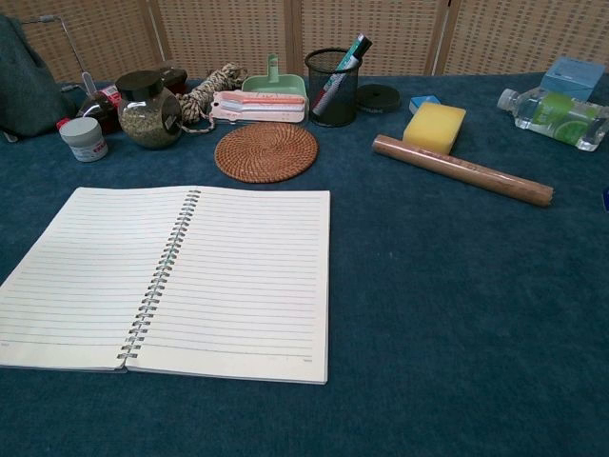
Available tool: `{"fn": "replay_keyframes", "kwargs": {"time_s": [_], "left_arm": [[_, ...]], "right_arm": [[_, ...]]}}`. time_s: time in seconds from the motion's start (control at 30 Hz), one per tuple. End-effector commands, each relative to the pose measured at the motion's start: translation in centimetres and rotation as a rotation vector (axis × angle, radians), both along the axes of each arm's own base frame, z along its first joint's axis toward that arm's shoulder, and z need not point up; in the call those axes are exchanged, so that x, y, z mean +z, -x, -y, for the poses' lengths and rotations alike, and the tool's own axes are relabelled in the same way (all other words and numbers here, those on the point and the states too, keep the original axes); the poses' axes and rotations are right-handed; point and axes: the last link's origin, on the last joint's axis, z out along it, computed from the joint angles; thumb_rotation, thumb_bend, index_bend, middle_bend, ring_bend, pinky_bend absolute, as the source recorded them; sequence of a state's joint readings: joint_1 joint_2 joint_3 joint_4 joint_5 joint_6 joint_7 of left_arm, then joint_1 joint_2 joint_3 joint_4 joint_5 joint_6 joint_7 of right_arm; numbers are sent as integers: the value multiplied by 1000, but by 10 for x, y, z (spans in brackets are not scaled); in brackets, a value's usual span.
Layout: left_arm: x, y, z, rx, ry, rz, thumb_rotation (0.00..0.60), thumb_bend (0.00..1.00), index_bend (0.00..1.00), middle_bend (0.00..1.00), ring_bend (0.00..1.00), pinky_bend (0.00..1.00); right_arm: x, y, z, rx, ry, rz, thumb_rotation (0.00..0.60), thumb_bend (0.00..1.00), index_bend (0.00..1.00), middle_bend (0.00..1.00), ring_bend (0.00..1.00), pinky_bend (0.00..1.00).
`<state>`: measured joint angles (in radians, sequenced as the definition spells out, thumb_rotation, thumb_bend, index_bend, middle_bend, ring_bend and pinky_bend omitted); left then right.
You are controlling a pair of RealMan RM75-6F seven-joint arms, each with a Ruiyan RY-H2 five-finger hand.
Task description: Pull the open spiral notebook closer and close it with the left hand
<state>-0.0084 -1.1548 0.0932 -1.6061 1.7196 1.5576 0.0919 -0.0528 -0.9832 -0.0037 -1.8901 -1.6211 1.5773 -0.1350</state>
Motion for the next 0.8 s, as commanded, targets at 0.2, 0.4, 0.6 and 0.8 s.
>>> {"fn": "replay_keyframes", "kwargs": {"time_s": [0.2,0.4,0.6,0.8], "left_arm": [[-1,0,1,6,13,9,600,74,63,0,0,16],[-7,3,-1,15,93,15,600,74,61,0,0,16],[-13,2,-10,40,211,63,600,74,49,0,0,12],[-21,-7,-34,24,362,-53,600,72,30,0,0,0]], "right_arm": [[1,0,-2,12,-8,13,600,0,0,0,0,0],[1,-3,-1,18,-10,23,600,0,0,0,0,0],[1,0,0,6,-11,25,600,0,0,0,0,0],[3,0,0,7,-7,38,600,0,0,0,0,0]]}}
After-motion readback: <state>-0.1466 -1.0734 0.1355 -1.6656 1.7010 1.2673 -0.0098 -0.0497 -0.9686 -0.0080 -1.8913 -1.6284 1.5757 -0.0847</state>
